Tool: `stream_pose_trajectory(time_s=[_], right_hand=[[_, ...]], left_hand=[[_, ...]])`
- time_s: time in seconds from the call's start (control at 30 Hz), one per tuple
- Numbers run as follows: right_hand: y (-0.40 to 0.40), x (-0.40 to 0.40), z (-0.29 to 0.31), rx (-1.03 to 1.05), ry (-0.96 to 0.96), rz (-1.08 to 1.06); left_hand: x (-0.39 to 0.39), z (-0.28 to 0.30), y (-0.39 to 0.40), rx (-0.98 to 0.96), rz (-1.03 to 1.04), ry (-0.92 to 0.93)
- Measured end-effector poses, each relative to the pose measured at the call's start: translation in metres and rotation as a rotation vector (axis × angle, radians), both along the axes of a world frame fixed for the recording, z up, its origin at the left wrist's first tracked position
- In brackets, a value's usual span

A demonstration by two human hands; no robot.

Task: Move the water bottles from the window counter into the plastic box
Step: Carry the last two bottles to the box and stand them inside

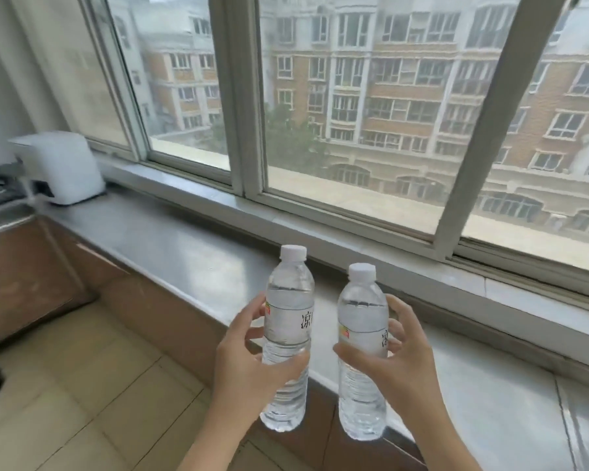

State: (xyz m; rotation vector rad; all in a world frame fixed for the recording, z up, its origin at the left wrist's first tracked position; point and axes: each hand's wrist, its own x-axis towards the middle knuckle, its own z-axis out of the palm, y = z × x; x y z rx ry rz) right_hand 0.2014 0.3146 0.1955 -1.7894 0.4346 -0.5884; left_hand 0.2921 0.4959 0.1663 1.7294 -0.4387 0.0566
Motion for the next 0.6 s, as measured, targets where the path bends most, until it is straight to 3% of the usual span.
stream_pose_trajectory(time_s=[0.3, 0.6], right_hand=[[0.2, 0.12, -0.005, -0.057, 0.004, 0.454], [0.361, 0.193, -0.004, -0.107, -0.031, 0.938]], left_hand=[[0.025, 0.014, 0.212, -0.049, 0.405, -0.004], [0.016, 0.014, 0.348, -0.091, 0.869, -0.009]])
